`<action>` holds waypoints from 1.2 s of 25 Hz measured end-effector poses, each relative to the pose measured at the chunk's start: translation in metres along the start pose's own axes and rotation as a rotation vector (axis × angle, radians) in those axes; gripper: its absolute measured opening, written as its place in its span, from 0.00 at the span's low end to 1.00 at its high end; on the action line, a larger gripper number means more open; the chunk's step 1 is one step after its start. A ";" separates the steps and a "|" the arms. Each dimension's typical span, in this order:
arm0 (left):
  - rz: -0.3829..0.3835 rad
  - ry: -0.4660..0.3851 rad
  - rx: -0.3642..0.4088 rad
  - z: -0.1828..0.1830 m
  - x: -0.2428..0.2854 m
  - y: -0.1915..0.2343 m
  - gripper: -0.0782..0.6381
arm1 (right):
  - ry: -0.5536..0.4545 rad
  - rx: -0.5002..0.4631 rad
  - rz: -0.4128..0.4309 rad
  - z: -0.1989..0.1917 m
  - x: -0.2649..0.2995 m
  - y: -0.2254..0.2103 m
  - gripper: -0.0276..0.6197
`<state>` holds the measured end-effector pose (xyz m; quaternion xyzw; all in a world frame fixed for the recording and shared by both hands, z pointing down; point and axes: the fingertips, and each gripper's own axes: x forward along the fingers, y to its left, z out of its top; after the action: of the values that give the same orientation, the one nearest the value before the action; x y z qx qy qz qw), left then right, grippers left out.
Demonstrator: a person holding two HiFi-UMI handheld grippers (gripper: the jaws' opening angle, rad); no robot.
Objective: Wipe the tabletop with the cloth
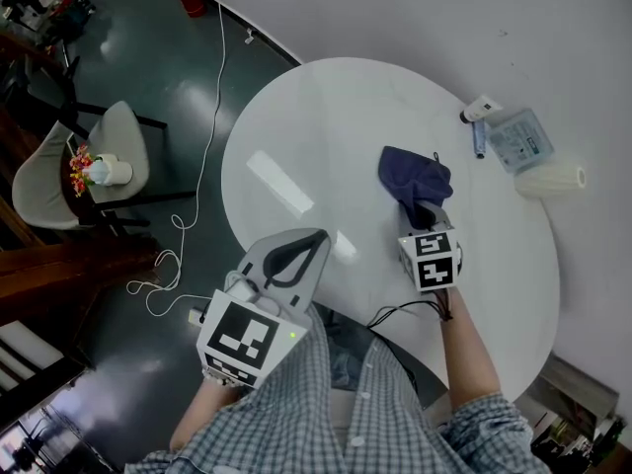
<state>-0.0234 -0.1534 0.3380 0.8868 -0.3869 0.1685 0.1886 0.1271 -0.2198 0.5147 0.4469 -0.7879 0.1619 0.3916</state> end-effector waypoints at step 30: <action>0.097 -0.007 -0.054 -0.024 -0.048 0.033 0.12 | 0.064 -0.046 -0.021 0.037 0.032 0.011 0.08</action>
<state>-0.0825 -0.1332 0.3441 0.8623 -0.4343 0.1638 0.2025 0.0910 -0.2544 0.5167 0.4405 -0.7737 0.1541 0.4285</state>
